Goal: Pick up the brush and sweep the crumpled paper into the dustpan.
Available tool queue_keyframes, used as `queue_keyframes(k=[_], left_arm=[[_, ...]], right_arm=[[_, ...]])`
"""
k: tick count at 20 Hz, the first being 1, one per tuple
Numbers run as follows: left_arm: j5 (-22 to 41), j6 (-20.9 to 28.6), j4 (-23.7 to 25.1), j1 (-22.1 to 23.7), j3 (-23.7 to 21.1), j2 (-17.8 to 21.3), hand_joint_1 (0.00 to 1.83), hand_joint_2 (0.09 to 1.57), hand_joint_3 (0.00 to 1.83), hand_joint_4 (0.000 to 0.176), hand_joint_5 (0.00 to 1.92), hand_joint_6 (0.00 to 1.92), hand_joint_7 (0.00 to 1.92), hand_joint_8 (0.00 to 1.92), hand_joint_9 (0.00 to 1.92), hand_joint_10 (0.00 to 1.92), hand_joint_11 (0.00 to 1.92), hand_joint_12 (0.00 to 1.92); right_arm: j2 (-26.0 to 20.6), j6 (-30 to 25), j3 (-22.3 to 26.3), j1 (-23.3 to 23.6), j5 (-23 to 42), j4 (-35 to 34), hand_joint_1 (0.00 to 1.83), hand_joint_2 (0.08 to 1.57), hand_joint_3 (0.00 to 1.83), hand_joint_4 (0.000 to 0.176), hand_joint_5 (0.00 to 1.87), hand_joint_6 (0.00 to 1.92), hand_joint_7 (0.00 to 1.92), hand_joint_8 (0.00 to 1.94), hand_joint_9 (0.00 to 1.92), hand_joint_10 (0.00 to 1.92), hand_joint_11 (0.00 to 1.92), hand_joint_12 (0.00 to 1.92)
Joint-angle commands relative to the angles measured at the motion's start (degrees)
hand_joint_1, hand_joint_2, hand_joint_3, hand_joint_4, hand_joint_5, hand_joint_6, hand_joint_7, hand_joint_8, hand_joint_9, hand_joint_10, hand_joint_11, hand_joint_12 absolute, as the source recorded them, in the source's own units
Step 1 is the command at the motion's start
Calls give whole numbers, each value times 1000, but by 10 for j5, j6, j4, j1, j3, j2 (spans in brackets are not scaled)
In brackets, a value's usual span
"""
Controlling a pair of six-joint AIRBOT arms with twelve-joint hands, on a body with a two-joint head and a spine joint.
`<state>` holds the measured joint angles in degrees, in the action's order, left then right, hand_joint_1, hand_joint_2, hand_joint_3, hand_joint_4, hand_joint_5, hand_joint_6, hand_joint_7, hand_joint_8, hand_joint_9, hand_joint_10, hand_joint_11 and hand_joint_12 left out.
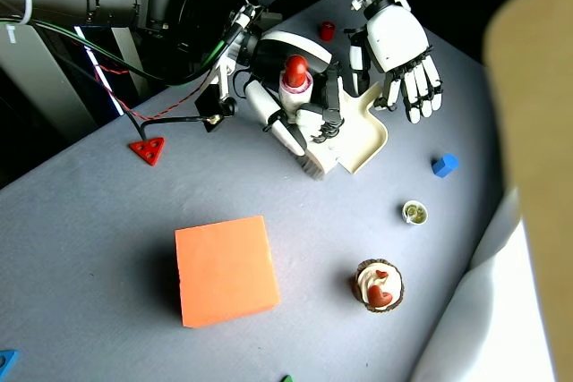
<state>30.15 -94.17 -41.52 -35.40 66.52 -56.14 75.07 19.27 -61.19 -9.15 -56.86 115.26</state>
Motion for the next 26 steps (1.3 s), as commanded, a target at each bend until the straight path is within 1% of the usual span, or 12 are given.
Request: queue_keyframes(k=[1, 5, 6, 7, 8, 10, 12, 16, 19, 23, 24, 26], left_arm=[[61, -1, 14, 2, 1, 7, 1098, 1095, 0, 0, 1027, 905, 337, 3, 213, 4, 0, 477], [62, -1, 15, 2, 0, 9, 1075, 1103, 2, 40, 1007, 936, 309, 1, 188, 0, 0, 420], [62, -1, 15, 2, 0, 9, 1089, 1097, 0, 14, 1023, 912, 322, 3, 195, 2, 0, 444], [62, -1, 15, 2, 0, 9, 1086, 1093, 0, 28, 1030, 900, 337, 5, 208, 4, 0, 451], [62, -1, 14, 2, -1, 9, 1069, 1093, 0, 72, 1027, 904, 338, 3, 218, 5, 0, 459], [63, -1, 12, 2, -1, 8, 1096, 1091, 0, 4, 1037, 889, 340, 2, 215, 4, 1, 449], [65, -1, 9, 2, -1, 7, 1095, 1099, 1, 0, 1018, 919, 325, 2, 203, 2, 0, 425], [73, 0, -1, -5, 0, 0, 1080, 1104, 1, 23, 1006, 940, 328, 3, 215, 3, 0, 423], [83, 11, -3, -15, 0, -6, 1101, 1095, 0, 0, 1028, 902, 340, 5, 227, 6, 0, 433], [91, 17, -5, -22, 0, -12, 1077, 1099, 1, 39, 1016, 922, 320, 4, 198, 3, 0, 414], [92, 17, -5, -22, 1, -13, 1084, 1101, 1, 20, 1013, 927, 308, 1, 192, 1, 0, 404], [93, 17, -5, -22, 1, -13, 1074, 1103, 0, 42, 1008, 936, 324, 5, 198, 6, 0, 369]], right_arm=[[4, 1, -4, 5, -31, 64, 1522, 1200, 2, 176, 1055, 1921, 1073, 1941, 1182, 1921, 1156, 1921], [29, -17, -29, 5, -31, 80, 1472, 1212, 3, 176, 1002, 1921, 1054, 1941, 1170, 1921, 1078, 1921], [34, -24, -32, 5, -32, 87, 1462, 1221, 5, 176, 990, 1921, 1048, 1941, 1168, 1921, 1084, 1921], [39, -36, -35, 5, -38, 97, 1500, 1217, 1, 174, 975, 1921, 1028, 1941, 1159, 1921, 1111, 1921], [42, -45, -38, 5, -45, 104, 1510, 1213, 0, 176, 966, 1921, 1007, 1941, 1135, 1921, 1148, 1921], [47, -59, -38, 2, -62, 110, 1525, 1207, 0, 176, 952, 1921, 991, 1941, 1108, 1921, 1163, 1921], [51, -80, -39, -5, -82, 120, 1523, 1203, 0, 176, 978, 1921, 1025, 1941, 1145, 1921, 1180, 1921], [51, -156, -35, -17, -118, 164, 1566, 1189, 0, 176, 1005, 1921, 995, 1941, 1128, 1921, 1181, 1921], [50, -197, -34, -22, -152, 171, 1565, 1198, 2, 176, 991, 1921, 988, 1941, 1131, 1921, 1176, 1921], [39, -213, -33, -30, -156, 171, 1571, 1193, 0, 176, 999, 1921, 1005, 1941, 1118, 1921, 1141, 1921], [29, -220, -31, -30, -157, 171, 1566, 1188, 0, 176, 1008, 1921, 1016, 1941, 1128, 1921, 1146, 1921], [17, -221, -22, -26, -156, 169, 1558, 1190, 1, 174, 1001, 1921, 992, 1941, 1117, 1921, 1129, 1921]])
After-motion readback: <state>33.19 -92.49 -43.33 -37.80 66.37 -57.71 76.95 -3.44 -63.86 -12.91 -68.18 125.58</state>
